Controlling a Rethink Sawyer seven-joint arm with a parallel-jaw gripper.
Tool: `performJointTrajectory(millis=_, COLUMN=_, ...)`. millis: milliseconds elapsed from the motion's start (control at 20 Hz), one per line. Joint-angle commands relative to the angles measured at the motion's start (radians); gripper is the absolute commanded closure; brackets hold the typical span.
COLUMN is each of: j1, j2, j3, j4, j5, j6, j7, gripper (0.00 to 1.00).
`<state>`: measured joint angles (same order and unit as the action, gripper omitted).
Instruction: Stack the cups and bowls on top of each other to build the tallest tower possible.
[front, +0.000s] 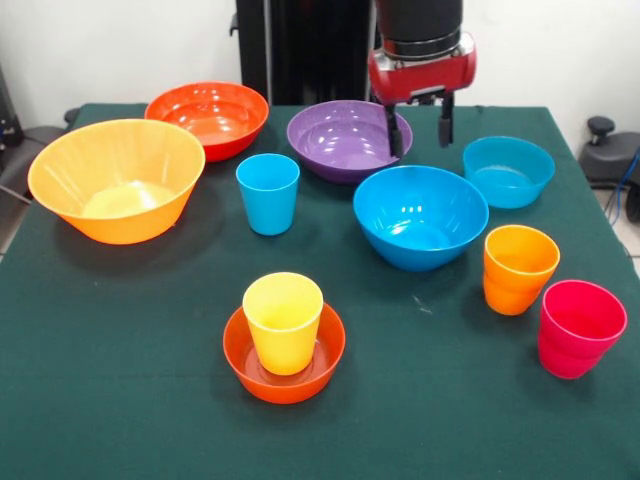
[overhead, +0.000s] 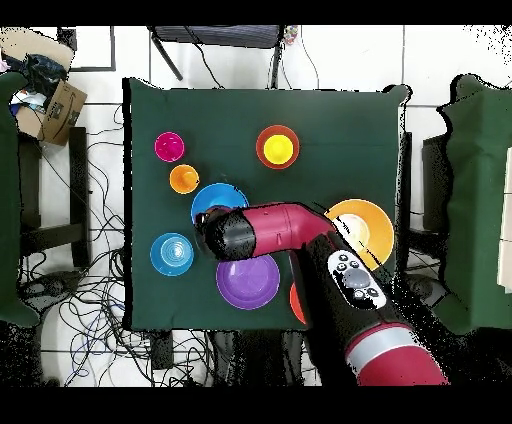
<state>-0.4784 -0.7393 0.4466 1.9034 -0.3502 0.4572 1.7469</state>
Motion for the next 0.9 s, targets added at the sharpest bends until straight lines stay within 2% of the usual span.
performJointTrajectory(millis=50, j1=0.033, j2=0.007, j3=0.058, j4=0.021, j5=-0.093, j6=-0.073, j7=-0.022, gripper=0.00)
performJointTrajectory(millis=600, j1=0.026, j2=-0.001, j3=0.083, j4=0.000, j5=-0.084, j6=-0.038, j7=-0.034, gripper=0.00)
performJointTrajectory(millis=900, j1=0.016, j2=-0.059, j3=0.081, j4=0.020, j5=-0.059, j6=0.001, j7=-0.022, gripper=0.00)
